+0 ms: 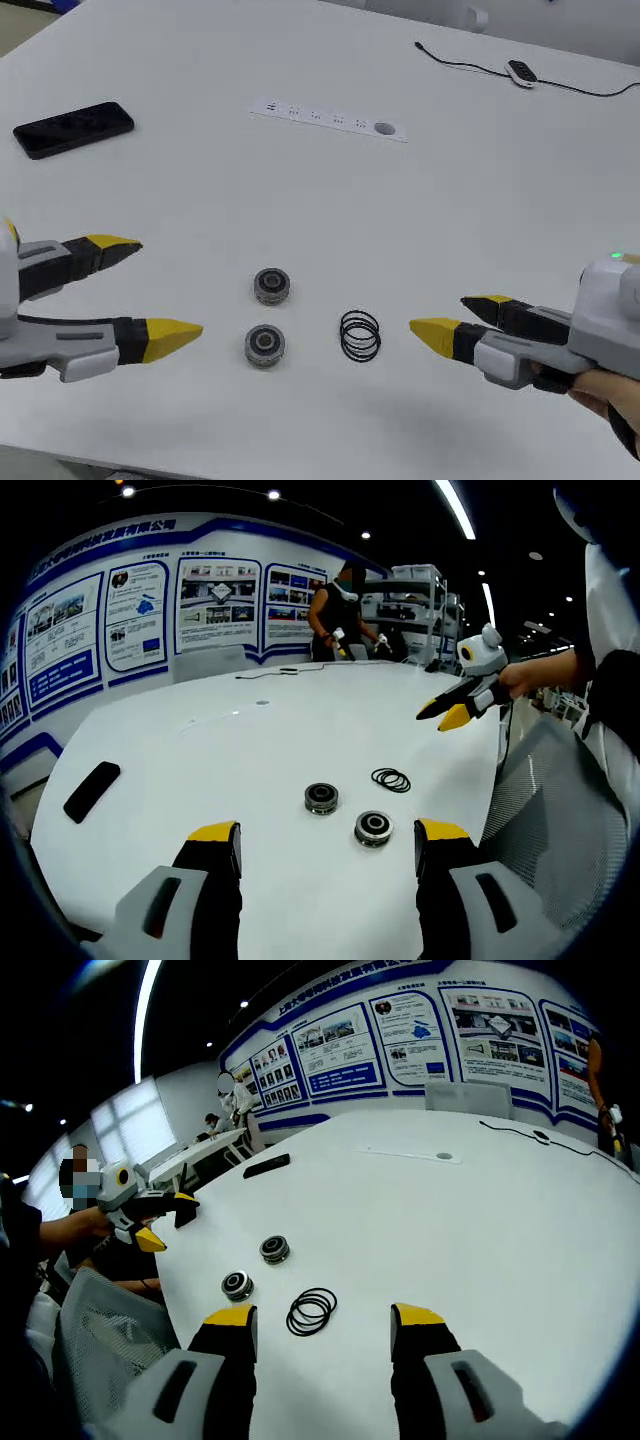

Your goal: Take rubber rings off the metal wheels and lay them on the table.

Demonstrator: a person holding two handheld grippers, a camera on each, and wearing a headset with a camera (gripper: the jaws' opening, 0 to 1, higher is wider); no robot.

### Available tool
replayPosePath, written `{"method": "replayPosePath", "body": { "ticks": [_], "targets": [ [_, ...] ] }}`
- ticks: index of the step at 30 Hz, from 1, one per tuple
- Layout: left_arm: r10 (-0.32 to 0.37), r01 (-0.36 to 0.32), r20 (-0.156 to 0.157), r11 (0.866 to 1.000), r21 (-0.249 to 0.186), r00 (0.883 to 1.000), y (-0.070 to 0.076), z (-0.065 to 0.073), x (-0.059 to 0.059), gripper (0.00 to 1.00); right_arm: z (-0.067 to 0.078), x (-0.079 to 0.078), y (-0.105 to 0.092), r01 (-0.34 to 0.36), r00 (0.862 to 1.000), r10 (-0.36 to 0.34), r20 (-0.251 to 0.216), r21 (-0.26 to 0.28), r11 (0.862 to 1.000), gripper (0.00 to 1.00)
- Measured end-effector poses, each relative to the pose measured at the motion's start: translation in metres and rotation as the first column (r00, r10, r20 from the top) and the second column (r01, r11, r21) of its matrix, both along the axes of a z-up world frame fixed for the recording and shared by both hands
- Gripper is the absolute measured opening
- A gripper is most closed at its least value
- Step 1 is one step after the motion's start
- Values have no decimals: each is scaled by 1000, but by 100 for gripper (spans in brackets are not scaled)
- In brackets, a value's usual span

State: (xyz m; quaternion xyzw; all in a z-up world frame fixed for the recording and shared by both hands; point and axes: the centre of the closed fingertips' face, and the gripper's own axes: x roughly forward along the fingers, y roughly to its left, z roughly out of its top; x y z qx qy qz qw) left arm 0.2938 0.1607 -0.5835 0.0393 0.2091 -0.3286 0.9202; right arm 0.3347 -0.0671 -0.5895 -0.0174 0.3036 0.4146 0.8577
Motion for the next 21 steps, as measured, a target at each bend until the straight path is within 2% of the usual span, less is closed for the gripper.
{"method": "replayPosePath", "body": {
  "ticks": [6,10,15,18,20,21],
  "targets": [
    [-8,8,-2,1000,7,1000,-7,-2,-1,76,-5,-4,2,-90,996,92,24,-57,994,60],
    [-12,12,-2,1000,12,1000,-9,-2,-1,77,-6,-2,1,-103,994,105,30,-77,992,61],
    [-31,32,-16,999,29,999,-14,-6,-5,78,-8,1,1,-109,993,113,30,-92,990,62],
    [-56,58,-30,997,59,998,-16,-13,-9,79,-11,2,0,-108,994,111,22,-103,989,63],
    [-60,62,-37,996,56,998,-16,-15,-9,79,-11,2,0,-107,994,109,13,-100,989,63],
    [-57,59,-37,997,41,998,-18,-14,-9,79,-11,1,0,-111,994,113,14,-100,989,63]
  ]
}}
